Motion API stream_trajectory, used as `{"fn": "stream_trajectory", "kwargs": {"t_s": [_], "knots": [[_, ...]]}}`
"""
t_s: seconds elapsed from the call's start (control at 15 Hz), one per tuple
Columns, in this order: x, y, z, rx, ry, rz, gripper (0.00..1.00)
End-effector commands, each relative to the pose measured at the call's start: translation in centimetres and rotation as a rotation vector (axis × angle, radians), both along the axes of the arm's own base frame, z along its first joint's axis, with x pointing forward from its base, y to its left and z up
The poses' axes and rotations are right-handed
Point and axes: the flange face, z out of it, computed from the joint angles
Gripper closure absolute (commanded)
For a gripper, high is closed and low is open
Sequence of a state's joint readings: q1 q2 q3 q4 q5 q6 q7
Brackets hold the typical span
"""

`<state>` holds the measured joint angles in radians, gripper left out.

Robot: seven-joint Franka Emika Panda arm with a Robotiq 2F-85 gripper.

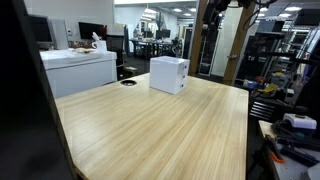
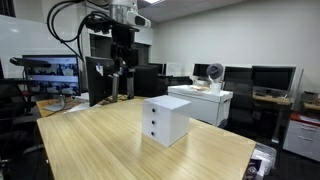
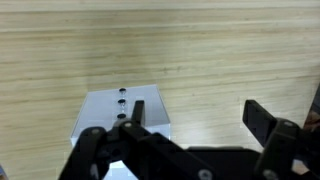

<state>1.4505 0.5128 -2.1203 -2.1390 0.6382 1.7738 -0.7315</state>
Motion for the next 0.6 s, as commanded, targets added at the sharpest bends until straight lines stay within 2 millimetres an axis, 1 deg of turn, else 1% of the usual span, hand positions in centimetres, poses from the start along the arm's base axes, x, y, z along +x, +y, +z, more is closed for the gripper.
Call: {"fn": "stream_trajectory", "kwargs": {"t_s": [0.0,0.13,0.27,0.53], "knots": [[0.1,1.5,0.5,-0.142,-0.064,-0.118,0.0],[0.2,2.2,0.5,-0.217,-0.091,-0.184,0.0],[0.3,2.7,0.3,-0.285,-0.077,-0.236,0.0],[0.2,3.8,-0.5,-0.329,-0.02,-0.202,0.0]]}}
